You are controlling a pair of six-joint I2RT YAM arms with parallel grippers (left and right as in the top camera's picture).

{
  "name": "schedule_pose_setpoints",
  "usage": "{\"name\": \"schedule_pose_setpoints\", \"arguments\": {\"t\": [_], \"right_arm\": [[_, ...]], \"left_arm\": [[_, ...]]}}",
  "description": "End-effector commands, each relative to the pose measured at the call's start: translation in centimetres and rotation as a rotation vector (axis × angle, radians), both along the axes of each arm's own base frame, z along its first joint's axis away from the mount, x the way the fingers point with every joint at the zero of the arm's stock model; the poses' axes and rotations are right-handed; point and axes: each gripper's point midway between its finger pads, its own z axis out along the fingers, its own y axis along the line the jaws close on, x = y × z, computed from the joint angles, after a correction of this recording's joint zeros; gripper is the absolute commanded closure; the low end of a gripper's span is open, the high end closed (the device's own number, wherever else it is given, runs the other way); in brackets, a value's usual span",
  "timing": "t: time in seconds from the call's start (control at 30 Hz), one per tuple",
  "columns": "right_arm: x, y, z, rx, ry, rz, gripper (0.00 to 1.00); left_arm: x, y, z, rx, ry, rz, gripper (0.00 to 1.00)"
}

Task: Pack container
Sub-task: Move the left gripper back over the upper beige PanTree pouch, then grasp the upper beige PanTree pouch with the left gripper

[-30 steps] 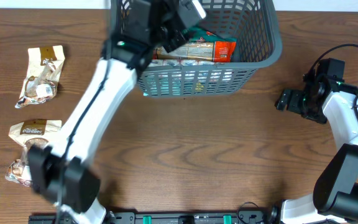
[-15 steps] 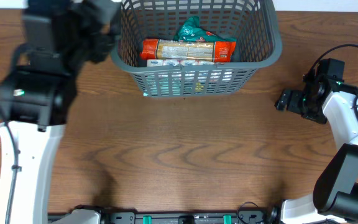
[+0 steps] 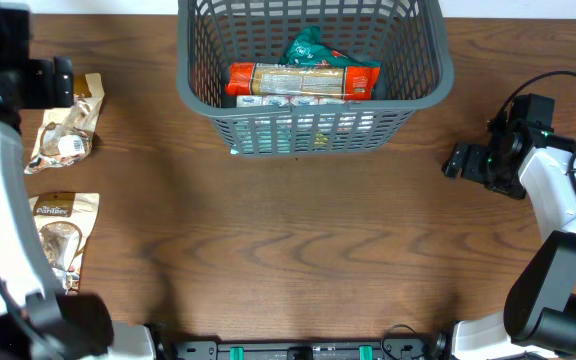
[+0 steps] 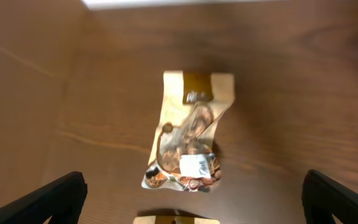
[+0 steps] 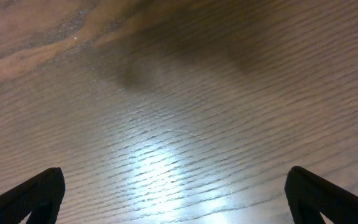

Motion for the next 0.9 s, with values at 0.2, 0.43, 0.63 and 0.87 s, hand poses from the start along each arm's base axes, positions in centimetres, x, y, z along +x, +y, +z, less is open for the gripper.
{"name": "schedule_pose_setpoints", "arguments": {"t": [0.2,0.43,0.63,0.87], "right_arm": [[-0.2,0.1,0.1,0.002,0.002,0.013,0.01],[-0.2,0.1,0.1,0.002,0.002,0.013,0.01],[-0.5,0.2,0.0,0.006,0.015,0.013,0.01],[-1.0,0.4,-0.1,0.012,0.037,0.014,0.01]], "left_arm": [[2.2,4.7,-11.9,-0.100,0.205,0.018,0.01],[2.8,6.1,-17.6,-0.128,0.285,0.018,0.01],[4.2,7.0,-20.4,-0.100,0.283,-0.006,0.01],[4.8,7.6,-23.5,-0.090,0.306,-0.031,0.01]]}}
